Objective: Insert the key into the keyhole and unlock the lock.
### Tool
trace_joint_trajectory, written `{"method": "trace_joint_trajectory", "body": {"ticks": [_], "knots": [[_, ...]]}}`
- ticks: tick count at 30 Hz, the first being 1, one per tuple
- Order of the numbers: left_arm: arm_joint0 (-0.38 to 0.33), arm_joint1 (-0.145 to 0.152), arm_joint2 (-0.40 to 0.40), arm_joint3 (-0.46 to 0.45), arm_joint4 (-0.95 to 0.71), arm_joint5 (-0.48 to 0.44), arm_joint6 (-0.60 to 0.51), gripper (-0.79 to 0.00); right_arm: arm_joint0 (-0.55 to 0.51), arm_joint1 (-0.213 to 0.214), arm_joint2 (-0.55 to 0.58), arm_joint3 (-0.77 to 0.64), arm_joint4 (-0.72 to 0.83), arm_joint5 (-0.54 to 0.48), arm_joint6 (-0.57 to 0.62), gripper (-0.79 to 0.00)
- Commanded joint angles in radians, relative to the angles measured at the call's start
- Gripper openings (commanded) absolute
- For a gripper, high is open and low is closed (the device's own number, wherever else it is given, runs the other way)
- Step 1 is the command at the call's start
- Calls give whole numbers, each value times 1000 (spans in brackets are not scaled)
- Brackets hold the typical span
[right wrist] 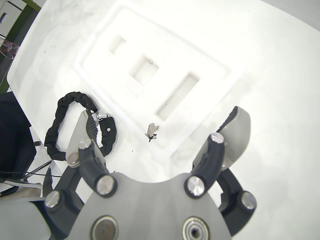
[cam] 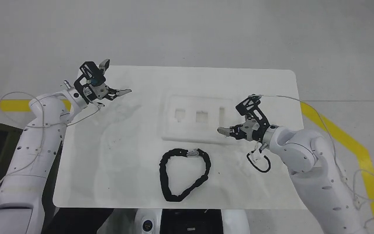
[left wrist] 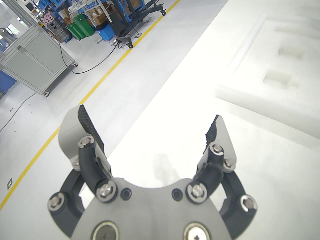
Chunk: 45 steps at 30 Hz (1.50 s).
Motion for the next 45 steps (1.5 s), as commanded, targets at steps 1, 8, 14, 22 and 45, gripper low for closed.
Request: {"method": "trace_joint_trajectory", "body": {"ticks": [1, 8, 14, 22, 45], "knots": [[0, 0, 0, 0, 0, 0, 0, 0, -8, 3, -1, -30, -48, 4, 18, 0], [0, 0, 0, 0, 0, 0, 0, 0, -17, 5, -42, -140, -96, 114, 204, 0], [0, 0, 0, 0, 0, 0, 0, 0, 45, -4, -111, -111, -41, 147, 301, 0], [0, 0, 0, 0, 0, 0, 0, 0, 126, -17, -166, -10, 20, 176, 315, 0], [0, 0, 0, 0, 0, 0, 0, 0, 185, -21, -219, 70, -44, 231, 361, -413]]}}
